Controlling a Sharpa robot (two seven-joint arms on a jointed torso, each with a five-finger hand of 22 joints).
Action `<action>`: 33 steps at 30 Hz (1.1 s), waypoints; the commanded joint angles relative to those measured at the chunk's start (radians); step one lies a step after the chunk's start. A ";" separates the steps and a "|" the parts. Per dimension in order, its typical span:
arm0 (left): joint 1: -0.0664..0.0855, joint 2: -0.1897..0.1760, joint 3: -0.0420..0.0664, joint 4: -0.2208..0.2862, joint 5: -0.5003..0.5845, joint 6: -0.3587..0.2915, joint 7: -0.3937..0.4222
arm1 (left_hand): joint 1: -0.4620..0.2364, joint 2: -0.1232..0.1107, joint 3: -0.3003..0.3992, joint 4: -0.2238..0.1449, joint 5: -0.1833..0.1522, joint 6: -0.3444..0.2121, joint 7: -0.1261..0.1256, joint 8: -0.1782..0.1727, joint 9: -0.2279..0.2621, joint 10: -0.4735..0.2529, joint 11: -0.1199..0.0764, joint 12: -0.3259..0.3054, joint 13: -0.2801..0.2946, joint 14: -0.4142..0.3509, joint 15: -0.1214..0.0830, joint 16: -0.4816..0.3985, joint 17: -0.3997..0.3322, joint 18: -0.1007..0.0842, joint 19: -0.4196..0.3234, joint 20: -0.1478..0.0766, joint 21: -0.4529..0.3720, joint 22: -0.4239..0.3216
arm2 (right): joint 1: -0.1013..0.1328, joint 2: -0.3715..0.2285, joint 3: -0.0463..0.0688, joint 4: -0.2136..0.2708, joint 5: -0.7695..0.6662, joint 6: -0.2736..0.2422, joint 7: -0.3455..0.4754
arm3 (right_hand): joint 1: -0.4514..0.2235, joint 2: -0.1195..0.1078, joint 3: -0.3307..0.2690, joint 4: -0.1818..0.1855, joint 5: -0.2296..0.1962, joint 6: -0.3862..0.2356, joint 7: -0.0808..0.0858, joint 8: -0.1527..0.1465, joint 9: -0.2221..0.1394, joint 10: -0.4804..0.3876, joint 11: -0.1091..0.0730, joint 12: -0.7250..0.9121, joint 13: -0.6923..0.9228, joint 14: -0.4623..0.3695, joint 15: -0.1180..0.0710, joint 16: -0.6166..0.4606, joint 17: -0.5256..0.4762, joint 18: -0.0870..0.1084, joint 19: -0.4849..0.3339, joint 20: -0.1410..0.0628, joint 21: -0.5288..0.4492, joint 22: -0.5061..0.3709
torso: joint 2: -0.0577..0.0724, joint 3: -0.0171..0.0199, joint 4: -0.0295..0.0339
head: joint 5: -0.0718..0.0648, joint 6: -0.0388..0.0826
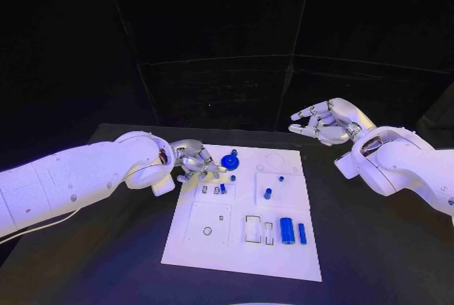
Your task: Assemble the parts on the task board
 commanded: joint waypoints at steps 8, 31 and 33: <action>0.011 0.089 -0.007 -0.085 -0.193 0.143 -0.080 | -0.010 0.016 -0.070 0.006 -0.001 -0.048 -0.029 0.171 0.166 0.012 -0.020 0.169 0.156 0.101 -0.023 0.027 0.253 -0.021 -0.009 -0.009 0.068 0.090 | 0.003 0.023 0.001 -0.030 0.032 0.051 -0.019 | -0.017 0.010 -0.026 0.004 0.006 0.001 0.000 0.002 -0.002 -0.035 0.001 -0.041 -0.042 0.006 -0.001 -0.043 -0.040 0.026 -0.029 -0.002 -0.033 -0.050 | -0.014 0.0095 0.0033 | 0.005 -0.011; 0.026 0.175 -0.040 -0.157 -0.251 0.180 -0.099 | -0.052 0.026 -0.151 0.027 -0.012 -0.115 -0.044 0.299 0.333 0.040 -0.034 0.244 0.223 0.104 -0.032 0.034 0.263 -0.031 0.003 -0.020 0.120 0.167 | 0.003 0.053 0.001 -0.058 0.009 0.062 -0.032 | -0.022 0.013 -0.037 0.007 0.009 0.002 -0.001 0.005 -0.001 -0.043 0.001 -0.054 -0.058 0.004 -0.001 -0.057 -0.053 0.028 -0.034 -0.002 -0.044 -0.065 | -0.010 0.0094 -0.0010 | 0.016 -0.029; 0.026 0.180 -0.043 -0.163 -0.253 0.184 -0.099 | -0.053 0.026 -0.153 0.028 -0.012 -0.116 -0.044 0.300 0.335 0.041 -0.034 0.246 0.224 0.104 -0.032 0.034 0.263 -0.031 0.004 -0.021 0.122 0.170 | 0.003 0.055 0.001 -0.060 0.008 0.062 -0.032 | -0.022 0.013 -0.037 0.007 0.009 0.002 -0.001 0.005 -0.001 -0.043 0.001 -0.054 -0.058 0.004 -0.001 -0.057 -0.053 0.028 -0.034 -0.002 -0.044 -0.065 | -0.009 0.0093 -0.0009 | 0.016 -0.028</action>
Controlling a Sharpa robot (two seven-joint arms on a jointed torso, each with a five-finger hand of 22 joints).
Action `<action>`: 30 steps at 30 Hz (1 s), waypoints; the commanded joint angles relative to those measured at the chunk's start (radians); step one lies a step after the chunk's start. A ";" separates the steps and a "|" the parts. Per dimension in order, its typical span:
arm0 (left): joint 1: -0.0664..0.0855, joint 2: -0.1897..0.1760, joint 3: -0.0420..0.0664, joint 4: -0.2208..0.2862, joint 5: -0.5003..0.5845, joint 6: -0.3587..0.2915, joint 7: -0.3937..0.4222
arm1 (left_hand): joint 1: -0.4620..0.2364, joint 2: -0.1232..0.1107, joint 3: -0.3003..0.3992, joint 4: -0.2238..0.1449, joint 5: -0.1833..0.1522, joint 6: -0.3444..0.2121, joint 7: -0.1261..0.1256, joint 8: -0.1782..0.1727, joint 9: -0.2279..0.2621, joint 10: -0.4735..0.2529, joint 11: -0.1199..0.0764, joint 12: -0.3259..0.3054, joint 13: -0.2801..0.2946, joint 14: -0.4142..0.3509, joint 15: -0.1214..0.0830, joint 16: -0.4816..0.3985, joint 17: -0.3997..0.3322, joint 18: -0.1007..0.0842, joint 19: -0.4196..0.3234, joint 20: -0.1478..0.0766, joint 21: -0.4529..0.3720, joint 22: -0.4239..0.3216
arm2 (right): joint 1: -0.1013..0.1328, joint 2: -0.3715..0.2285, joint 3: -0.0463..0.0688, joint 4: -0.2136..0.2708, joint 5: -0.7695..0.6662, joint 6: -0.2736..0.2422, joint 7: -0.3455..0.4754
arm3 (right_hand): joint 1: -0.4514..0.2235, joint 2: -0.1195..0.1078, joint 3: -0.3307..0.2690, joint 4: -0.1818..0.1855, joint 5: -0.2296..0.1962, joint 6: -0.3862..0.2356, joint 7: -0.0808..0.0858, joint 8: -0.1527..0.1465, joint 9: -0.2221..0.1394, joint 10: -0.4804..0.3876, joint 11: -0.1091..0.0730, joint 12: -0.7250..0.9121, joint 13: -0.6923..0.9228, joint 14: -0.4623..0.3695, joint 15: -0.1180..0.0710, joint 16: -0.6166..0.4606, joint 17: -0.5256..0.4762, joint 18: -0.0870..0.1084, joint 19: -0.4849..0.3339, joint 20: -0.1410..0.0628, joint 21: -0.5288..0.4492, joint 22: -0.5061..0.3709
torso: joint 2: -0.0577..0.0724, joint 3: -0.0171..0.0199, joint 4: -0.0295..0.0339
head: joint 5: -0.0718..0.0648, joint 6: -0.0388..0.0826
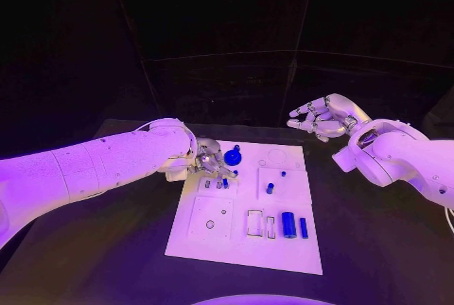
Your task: Assemble the parts on the task board
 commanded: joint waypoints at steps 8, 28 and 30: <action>0.003 0.018 -0.009 -0.015 -0.036 0.044 -0.014 | -0.010 0.001 -0.009 0.000 -0.006 -0.006 0.001 0.006 0.003 0.009 -0.001 0.008 0.004 0.104 -0.005 0.003 0.263 -0.017 0.005 -0.005 0.009 0.009 | 0.002 0.010 0.001 -0.007 -0.013 0.010 0.001 | -0.007 0.001 -0.008 -0.001 0.008 0.002 -0.001 0.005 -0.001 -0.009 0.001 -0.005 -0.004 0.004 -0.001 -0.007 -0.003 0.013 -0.005 -0.001 -0.006 -0.005 | 0.001 -0.0011 0.0015 | 0.002 -0.005; 0.003 0.033 -0.011 -0.022 -0.049 0.043 -0.016 | 0.003 0.011 -0.008 -0.009 -0.005 -0.014 0.000 0.013 0.017 0.008 -0.001 0.009 0.004 0.104 -0.006 0.003 0.263 -0.017 0.005 -0.006 0.011 0.012 | 0.002 0.021 0.001 -0.014 -0.022 0.013 0.000 | -0.005 0.003 -0.009 -0.002 0.011 0.002 -0.001 0.006 -0.001 -0.009 0.001 -0.005 -0.005 0.004 -0.001 -0.009 -0.004 0.013 -0.005 -0.001 -0.008 -0.006 | 0.002 -0.0024 0.0044 | -0.002 -0.010; 0.003 0.035 -0.011 -0.025 -0.050 0.042 -0.016 | 0.005 0.012 -0.007 -0.011 -0.005 -0.014 0.000 0.014 0.019 0.008 -0.001 0.010 0.005 0.104 -0.006 0.003 0.263 -0.017 0.004 -0.006 0.011 0.012 | 0.002 0.022 0.001 -0.014 -0.022 0.014 0.000 | -0.005 0.003 -0.009 -0.002 0.012 0.002 -0.001 0.006 -0.001 -0.009 0.001 -0.006 -0.006 0.004 -0.001 -0.009 -0.004 0.013 -0.005 -0.001 -0.008 -0.007 | 0.003 -0.0022 0.0039 | -0.002 -0.010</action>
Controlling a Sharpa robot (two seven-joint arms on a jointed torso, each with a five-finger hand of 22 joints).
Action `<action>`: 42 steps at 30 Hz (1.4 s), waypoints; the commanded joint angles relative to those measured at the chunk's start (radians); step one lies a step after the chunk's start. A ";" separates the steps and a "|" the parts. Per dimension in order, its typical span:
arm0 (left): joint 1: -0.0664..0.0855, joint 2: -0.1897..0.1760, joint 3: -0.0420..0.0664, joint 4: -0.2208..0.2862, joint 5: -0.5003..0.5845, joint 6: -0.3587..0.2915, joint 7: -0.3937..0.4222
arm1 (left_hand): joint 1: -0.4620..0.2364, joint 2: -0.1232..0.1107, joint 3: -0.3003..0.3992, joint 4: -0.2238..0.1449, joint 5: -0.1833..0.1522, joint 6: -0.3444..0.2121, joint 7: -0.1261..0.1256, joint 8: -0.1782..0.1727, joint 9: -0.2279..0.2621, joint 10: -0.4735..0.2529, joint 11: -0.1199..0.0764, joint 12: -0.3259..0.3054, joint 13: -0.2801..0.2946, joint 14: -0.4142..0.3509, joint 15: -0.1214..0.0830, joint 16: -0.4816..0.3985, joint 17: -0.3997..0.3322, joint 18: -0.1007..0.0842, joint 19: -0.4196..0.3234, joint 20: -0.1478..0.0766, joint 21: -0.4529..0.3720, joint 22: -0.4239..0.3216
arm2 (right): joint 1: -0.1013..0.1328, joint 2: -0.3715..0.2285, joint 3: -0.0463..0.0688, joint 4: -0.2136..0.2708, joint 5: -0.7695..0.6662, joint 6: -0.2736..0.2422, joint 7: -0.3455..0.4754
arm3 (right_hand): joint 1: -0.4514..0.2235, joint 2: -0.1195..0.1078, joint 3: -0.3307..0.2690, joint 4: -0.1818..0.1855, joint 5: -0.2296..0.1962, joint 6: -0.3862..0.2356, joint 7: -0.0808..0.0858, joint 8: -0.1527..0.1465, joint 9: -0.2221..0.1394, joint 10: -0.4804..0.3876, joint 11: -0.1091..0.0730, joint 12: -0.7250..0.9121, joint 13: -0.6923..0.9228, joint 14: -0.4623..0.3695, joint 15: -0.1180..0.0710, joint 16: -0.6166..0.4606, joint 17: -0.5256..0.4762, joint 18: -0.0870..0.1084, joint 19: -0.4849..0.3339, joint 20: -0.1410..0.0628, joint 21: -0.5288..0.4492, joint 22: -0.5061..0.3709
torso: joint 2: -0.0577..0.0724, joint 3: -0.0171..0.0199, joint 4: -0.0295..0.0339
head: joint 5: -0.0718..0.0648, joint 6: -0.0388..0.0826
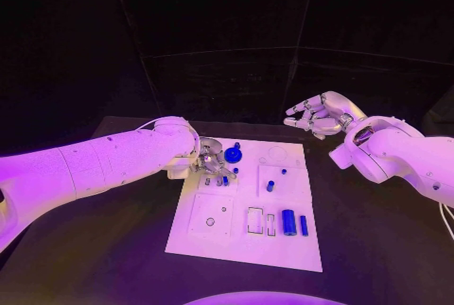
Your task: Assemble the parts on the task board
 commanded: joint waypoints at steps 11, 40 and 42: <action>0.003 0.012 0.000 -0.016 -0.011 0.013 -0.007 | 0.006 0.009 0.001 -0.012 -0.005 -0.010 0.000 0.007 0.006 0.004 0.002 0.006 0.000 0.104 -0.006 0.003 0.263 -0.017 0.004 -0.007 0.005 0.002 | 0.002 0.004 0.001 -0.002 -0.014 0.009 -0.002 | -0.004 0.005 -0.008 0.000 0.008 0.002 -0.001 0.006 -0.001 -0.010 0.000 -0.006 -0.002 0.004 -0.001 -0.005 -0.003 0.013 -0.005 -0.001 -0.004 -0.002 | 0.001 -0.0001 0.0015 | -0.003 0.001; 0.003 0.022 0.000 -0.014 -0.011 0.000 -0.007 | 0.013 0.011 0.001 -0.019 -0.005 -0.012 0.000 0.010 0.012 0.005 0.002 0.008 0.003 0.104 -0.006 0.003 0.263 -0.018 0.004 -0.007 0.007 0.005 | 0.002 0.016 0.001 -0.011 -0.016 0.010 -0.004 | -0.004 0.005 -0.008 0.000 0.009 0.002 -0.001 0.006 -0.001 -0.010 0.000 -0.008 -0.004 0.004 -0.001 -0.006 -0.004 0.014 -0.007 -0.001 -0.006 -0.005 | 0.002 -0.0002 0.0046 | -0.006 -0.003; 0.003 0.022 0.000 -0.015 -0.011 0.001 -0.007 | 0.013 0.011 0.001 -0.019 -0.005 -0.012 0.000 0.010 0.012 0.005 0.002 0.008 0.003 0.104 -0.006 0.003 0.263 -0.018 0.004 -0.007 0.008 0.006 | 0.002 0.017 0.001 -0.012 -0.016 0.010 -0.004 | -0.004 0.005 -0.008 0.000 0.009 0.002 -0.001 0.006 -0.001 -0.010 0.000 -0.008 -0.004 0.004 -0.001 -0.006 -0.004 0.014 -0.007 -0.001 -0.006 -0.005 | 0.002 -0.0002 0.0042 | -0.006 -0.003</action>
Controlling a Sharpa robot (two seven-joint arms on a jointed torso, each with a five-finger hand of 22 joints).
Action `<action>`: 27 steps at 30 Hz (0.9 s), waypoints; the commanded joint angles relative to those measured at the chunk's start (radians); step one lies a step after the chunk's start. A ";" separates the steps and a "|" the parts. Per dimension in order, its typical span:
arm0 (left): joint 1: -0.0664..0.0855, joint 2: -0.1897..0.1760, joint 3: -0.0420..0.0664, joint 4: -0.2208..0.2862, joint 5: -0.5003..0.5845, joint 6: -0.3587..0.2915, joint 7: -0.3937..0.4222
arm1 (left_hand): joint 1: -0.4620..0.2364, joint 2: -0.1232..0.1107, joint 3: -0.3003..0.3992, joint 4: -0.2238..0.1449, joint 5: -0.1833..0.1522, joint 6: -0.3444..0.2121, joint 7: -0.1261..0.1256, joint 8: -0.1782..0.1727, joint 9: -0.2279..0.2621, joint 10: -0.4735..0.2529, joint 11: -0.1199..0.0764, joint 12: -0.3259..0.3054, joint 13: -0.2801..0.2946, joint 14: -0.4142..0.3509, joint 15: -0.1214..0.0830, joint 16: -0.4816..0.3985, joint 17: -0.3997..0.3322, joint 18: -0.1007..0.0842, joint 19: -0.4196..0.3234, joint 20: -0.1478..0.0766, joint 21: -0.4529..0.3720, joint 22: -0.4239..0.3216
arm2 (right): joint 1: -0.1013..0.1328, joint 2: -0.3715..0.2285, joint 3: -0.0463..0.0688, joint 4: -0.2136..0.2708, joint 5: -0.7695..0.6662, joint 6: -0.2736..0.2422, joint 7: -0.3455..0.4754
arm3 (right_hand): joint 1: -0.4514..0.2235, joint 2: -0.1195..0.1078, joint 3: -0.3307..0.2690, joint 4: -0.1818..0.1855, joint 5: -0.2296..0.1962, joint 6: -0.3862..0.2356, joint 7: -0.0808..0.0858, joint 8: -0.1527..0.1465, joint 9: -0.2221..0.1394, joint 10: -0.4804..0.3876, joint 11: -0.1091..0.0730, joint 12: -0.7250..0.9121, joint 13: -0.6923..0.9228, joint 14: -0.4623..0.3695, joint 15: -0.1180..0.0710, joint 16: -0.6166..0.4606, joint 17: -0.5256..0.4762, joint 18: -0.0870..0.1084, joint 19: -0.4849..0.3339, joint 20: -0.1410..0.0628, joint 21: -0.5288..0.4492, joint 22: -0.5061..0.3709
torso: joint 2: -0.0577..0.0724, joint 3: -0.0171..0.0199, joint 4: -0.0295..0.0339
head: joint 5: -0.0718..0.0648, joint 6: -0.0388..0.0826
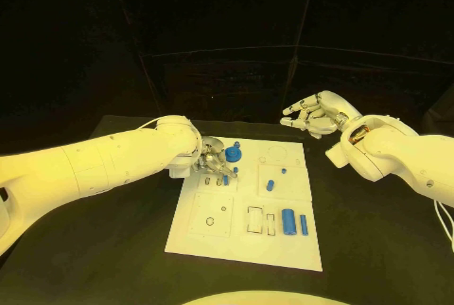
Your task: Assemble the parts on the task board
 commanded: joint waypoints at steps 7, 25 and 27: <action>0.002 0.004 0.000 -0.001 -0.005 0.004 -0.006 | 0.013 0.003 0.001 -0.016 -0.005 -0.008 0.000 0.009 0.009 0.005 0.002 0.005 0.002 0.104 -0.006 0.003 0.263 -0.018 0.004 -0.007 0.004 0.002 | 0.002 0.003 0.001 -0.002 -0.004 0.007 0.002 | -0.004 0.005 -0.008 0.000 0.003 0.002 -0.001 0.006 -0.001 -0.007 -0.003 -0.004 -0.001 0.004 -0.001 -0.006 -0.001 0.014 -0.007 -0.001 -0.006 -0.001 | 0.000 0.0005 -0.0007 | -0.001 0.000; 0.002 0.005 -0.003 -0.001 -0.005 0.030 -0.008 | 0.048 0.009 0.017 -0.053 -0.005 -0.017 0.000 0.015 0.029 0.006 0.002 0.009 0.005 0.104 -0.006 0.003 0.263 -0.018 0.003 -0.007 0.008 0.009 | 0.002 0.008 0.001 -0.006 -0.004 0.010 -0.001 | 0.002 0.009 -0.012 -0.003 0.009 0.001 -0.002 0.007 -0.001 -0.009 -0.004 -0.006 -0.006 0.004 -0.002 -0.011 -0.004 0.014 -0.007 -0.001 -0.010 -0.005 | 0.001 -0.0009 0.0018 | -0.005 0.000; 0.002 0.004 -0.004 -0.001 -0.005 0.030 -0.008 | 0.049 0.009 0.017 -0.053 -0.005 -0.017 0.000 0.015 0.029 0.006 0.002 0.009 0.005 0.104 -0.006 0.003 0.263 -0.018 0.003 -0.007 0.008 0.009 | 0.002 0.008 0.001 -0.006 -0.004 0.010 -0.001 | 0.003 0.010 -0.012 -0.003 0.011 0.001 -0.002 0.007 -0.001 -0.009 -0.004 -0.007 -0.007 0.005 -0.002 -0.012 -0.004 0.014 -0.006 -0.001 -0.011 -0.006 | 0.001 -0.0011 0.0017 | -0.005 -0.001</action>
